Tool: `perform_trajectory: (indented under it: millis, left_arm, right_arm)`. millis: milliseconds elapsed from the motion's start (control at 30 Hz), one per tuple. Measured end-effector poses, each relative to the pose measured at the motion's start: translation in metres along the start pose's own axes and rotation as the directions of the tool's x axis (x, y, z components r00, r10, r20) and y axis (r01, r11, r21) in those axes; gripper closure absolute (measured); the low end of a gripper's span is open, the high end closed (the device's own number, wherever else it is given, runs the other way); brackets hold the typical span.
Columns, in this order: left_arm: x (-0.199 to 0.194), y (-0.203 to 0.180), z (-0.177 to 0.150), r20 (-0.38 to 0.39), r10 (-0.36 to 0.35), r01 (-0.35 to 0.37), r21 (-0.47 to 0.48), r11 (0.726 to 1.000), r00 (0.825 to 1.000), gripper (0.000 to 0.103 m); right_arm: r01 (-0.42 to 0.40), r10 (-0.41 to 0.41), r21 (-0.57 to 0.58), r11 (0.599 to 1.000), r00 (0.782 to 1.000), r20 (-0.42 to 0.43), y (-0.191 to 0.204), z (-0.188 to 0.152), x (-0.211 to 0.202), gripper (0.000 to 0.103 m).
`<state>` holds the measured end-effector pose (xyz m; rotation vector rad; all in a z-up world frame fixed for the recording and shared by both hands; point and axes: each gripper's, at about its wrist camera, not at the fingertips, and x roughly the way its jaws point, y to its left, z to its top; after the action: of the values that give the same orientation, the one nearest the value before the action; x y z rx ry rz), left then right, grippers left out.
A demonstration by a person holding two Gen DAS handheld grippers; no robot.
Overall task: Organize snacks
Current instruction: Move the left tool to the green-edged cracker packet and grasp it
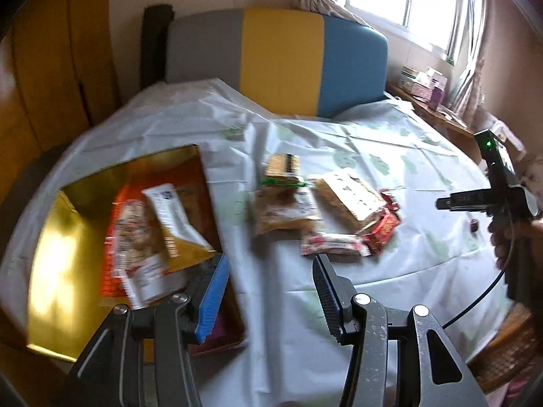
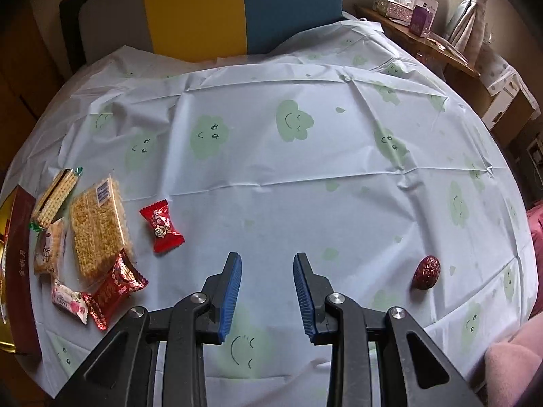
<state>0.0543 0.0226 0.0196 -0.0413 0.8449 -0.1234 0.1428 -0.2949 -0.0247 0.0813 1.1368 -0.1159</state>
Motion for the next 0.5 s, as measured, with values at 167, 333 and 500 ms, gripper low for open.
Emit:
perform_trajectory:
  millis: [167,333,500]
  left_arm:
    - [0.020,-0.002,0.024,-0.054,-0.041,0.038,-0.057,0.998,0.998,0.052]
    - [0.043,-0.008,0.049,-0.079,-0.015,0.012,-0.029,1.000,0.997,0.050]
    - [0.073,-0.011,0.072,-0.118,0.007,-0.007,-0.007,1.000,0.993,0.042]
  right_arm:
    - [-0.019,0.019,0.003,1.000,1.000,0.015,0.001,-0.002,-0.007,0.071]
    - [-0.036,0.036,0.006,0.999,0.999,0.036,0.001,0.000,-0.012,0.070]
    - [-0.055,0.055,0.009,0.998,0.998,0.044,0.001,0.000,-0.015,0.070]
